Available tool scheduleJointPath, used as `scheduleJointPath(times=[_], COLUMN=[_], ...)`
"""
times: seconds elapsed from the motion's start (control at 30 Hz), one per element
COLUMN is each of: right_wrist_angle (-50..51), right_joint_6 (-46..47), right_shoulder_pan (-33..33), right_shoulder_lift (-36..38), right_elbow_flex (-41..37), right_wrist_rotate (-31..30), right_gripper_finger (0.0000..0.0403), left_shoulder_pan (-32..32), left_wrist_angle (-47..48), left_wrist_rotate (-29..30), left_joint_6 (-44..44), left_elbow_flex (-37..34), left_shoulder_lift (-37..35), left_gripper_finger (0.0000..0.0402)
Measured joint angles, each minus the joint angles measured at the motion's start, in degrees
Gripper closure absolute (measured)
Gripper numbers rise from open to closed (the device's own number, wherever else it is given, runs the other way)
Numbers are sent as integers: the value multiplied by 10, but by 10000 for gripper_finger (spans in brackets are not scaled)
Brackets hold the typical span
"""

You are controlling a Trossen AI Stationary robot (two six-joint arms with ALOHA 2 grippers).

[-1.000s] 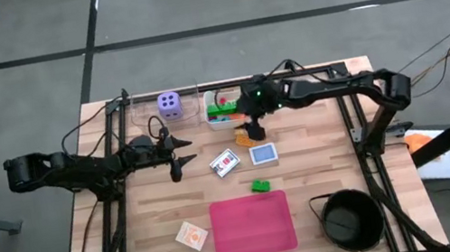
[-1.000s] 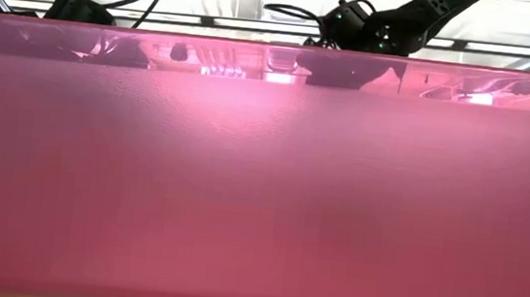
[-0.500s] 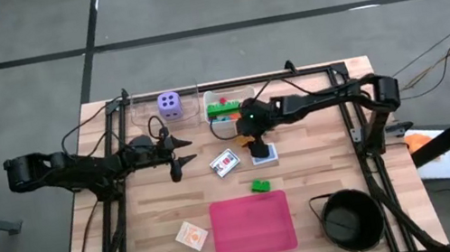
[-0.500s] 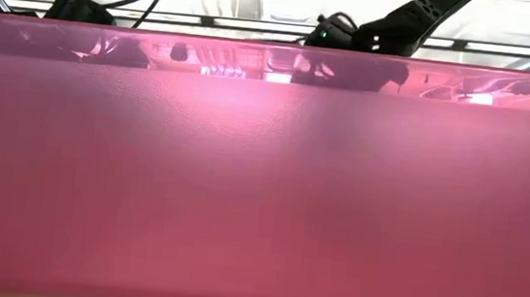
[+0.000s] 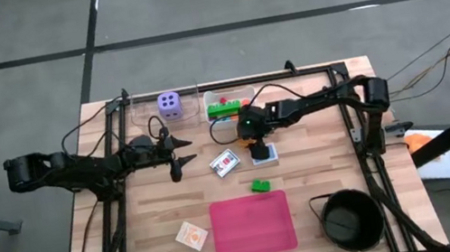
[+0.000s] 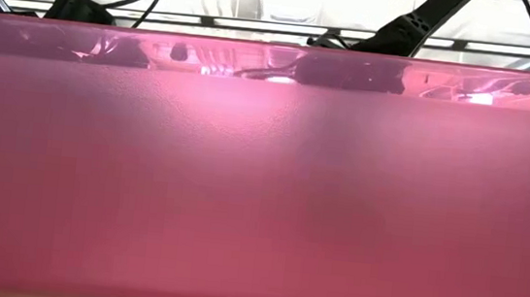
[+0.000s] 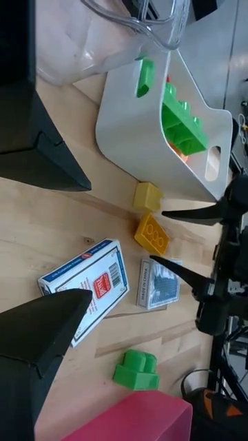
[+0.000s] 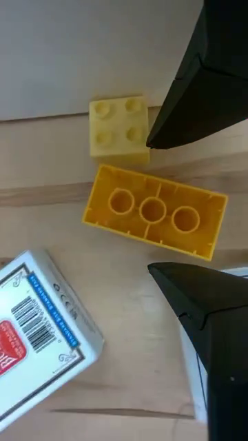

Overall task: Pick & Place Toys
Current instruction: Adjust the white bin

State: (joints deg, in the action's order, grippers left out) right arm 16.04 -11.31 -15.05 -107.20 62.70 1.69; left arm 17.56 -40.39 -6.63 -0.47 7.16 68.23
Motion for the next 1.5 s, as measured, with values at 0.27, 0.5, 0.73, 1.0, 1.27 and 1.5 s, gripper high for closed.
scheduleJointPath(times=[0.27,0.5,0.73,1.0,1.27,1.5], right_wrist_angle=[6,39,68,98,99,109], right_joint_6=[-1,0,2,0,-3,-5], right_shoulder_pan=[8,20,26,27,36,54], right_shoulder_lift=[-9,-10,-8,-8,-6,-5], right_elbow_flex=[1,2,10,41,69,74], right_wrist_rotate=[-19,-39,-45,-49,-51,-106], right_gripper_finger=[121,121,121,121,121,121], left_shoulder_pan=[0,0,0,0,0,0], left_wrist_angle=[0,0,0,0,0,0], left_wrist_rotate=[0,0,0,0,0,0], left_joint_6=[0,0,0,0,0,-1], left_elbow_flex=[0,0,0,0,0,0], left_shoulder_lift=[0,0,0,0,0,0], left_gripper_finger=[156,156,156,156,156,156])
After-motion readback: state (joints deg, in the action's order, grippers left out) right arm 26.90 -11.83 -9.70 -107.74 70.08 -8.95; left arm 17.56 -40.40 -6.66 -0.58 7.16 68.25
